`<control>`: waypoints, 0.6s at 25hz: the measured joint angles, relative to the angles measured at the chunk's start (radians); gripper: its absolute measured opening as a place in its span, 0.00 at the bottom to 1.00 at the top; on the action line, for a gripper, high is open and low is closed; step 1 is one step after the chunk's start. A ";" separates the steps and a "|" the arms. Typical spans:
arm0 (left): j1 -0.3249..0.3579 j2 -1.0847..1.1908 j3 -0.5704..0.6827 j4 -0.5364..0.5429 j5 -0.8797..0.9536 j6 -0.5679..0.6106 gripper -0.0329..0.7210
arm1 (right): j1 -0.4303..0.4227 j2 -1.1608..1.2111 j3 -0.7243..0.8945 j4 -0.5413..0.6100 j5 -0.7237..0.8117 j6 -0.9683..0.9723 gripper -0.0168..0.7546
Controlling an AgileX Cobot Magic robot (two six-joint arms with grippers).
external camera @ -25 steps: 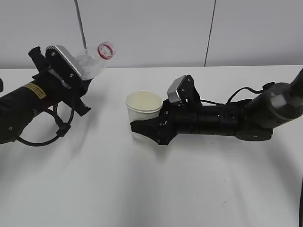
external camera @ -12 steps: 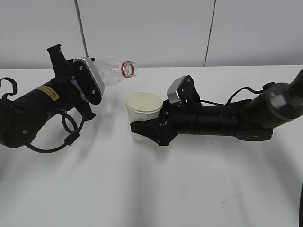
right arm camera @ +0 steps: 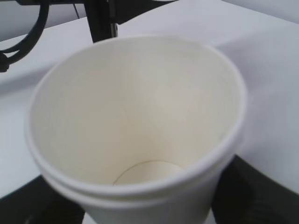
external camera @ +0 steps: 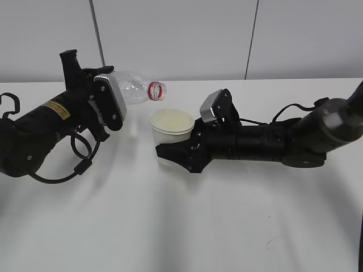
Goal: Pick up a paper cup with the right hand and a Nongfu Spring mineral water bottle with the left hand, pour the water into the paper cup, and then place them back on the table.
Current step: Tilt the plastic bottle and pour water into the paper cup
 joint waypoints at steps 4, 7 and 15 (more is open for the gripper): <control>0.000 0.000 0.000 0.000 -0.002 0.040 0.51 | 0.000 0.000 -0.002 0.000 0.002 0.000 0.70; 0.000 0.000 0.000 0.000 -0.021 0.055 0.51 | 0.000 0.000 -0.002 0.000 0.002 0.000 0.70; 0.000 0.000 0.000 -0.014 -0.050 0.112 0.51 | 0.000 0.000 -0.002 -0.002 0.002 0.001 0.70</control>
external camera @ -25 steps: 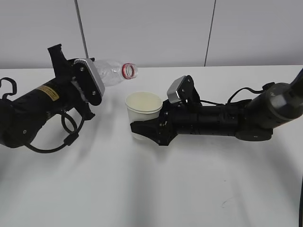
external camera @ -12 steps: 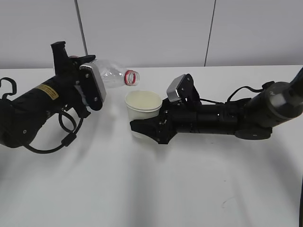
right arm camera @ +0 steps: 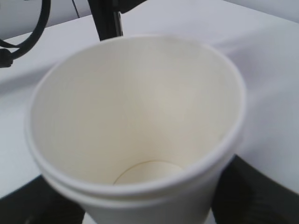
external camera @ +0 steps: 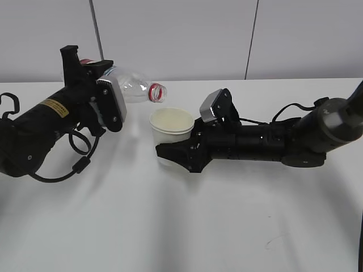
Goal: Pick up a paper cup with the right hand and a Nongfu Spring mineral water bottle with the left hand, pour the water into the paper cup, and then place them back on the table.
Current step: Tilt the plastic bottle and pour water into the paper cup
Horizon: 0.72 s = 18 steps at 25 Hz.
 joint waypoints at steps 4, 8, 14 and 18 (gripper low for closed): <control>0.000 0.000 0.000 -0.003 -0.003 0.022 0.51 | 0.000 0.000 0.000 -0.002 0.000 0.000 0.70; 0.000 0.000 0.000 -0.004 -0.027 0.042 0.51 | 0.000 0.000 0.000 -0.004 0.000 0.002 0.70; 0.000 0.000 0.000 -0.008 -0.052 0.074 0.51 | 0.000 0.000 0.000 -0.004 0.000 0.002 0.70; 0.000 0.000 0.000 -0.010 -0.052 0.091 0.51 | 0.000 0.001 0.000 -0.006 0.001 0.002 0.70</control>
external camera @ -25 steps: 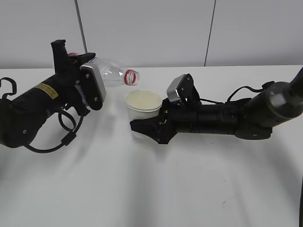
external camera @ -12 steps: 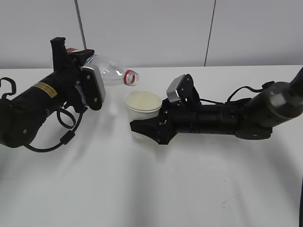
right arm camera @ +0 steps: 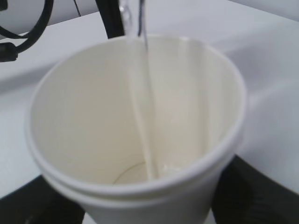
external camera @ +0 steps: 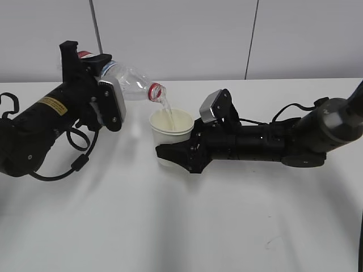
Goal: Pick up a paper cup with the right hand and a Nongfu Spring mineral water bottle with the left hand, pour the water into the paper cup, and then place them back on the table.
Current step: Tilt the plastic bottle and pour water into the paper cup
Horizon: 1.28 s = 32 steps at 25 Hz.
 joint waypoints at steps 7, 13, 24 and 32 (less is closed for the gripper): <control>0.000 0.000 0.000 0.000 0.000 0.025 0.51 | 0.000 0.000 0.000 0.000 0.000 0.000 0.70; 0.000 0.000 0.000 -0.001 0.000 0.032 0.51 | 0.000 0.000 0.000 0.000 0.002 0.000 0.70; 0.000 0.000 0.000 -0.004 -0.001 0.036 0.51 | 0.000 0.000 0.000 0.000 0.010 0.000 0.70; 0.000 0.000 0.000 -0.008 -0.002 0.047 0.51 | 0.000 0.000 0.000 -0.006 0.015 0.000 0.70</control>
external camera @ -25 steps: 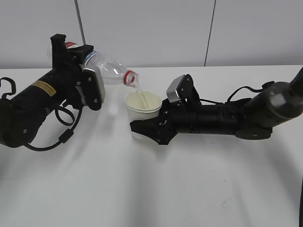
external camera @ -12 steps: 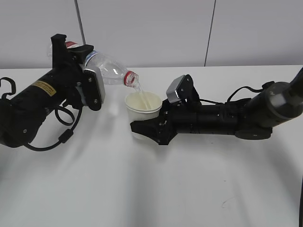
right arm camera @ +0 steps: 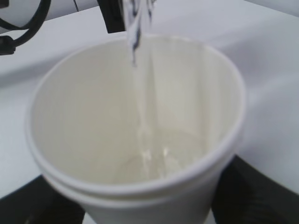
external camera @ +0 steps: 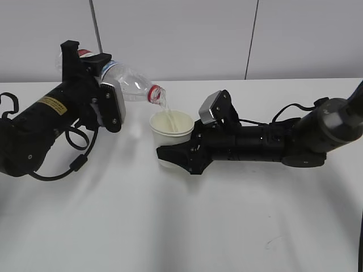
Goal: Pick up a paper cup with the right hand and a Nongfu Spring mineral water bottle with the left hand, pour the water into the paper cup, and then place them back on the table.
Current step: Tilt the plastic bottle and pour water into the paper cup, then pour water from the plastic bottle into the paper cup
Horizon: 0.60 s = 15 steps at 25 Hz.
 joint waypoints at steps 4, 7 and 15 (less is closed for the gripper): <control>0.000 0.000 0.000 0.000 -0.004 0.001 0.51 | 0.000 0.000 0.000 0.000 0.000 0.000 0.70; 0.000 0.000 0.000 -0.006 -0.005 0.001 0.51 | 0.000 0.000 0.000 0.000 0.000 0.000 0.70; 0.000 0.000 0.000 -0.018 -0.005 0.001 0.51 | 0.000 0.000 0.000 0.000 0.002 0.000 0.70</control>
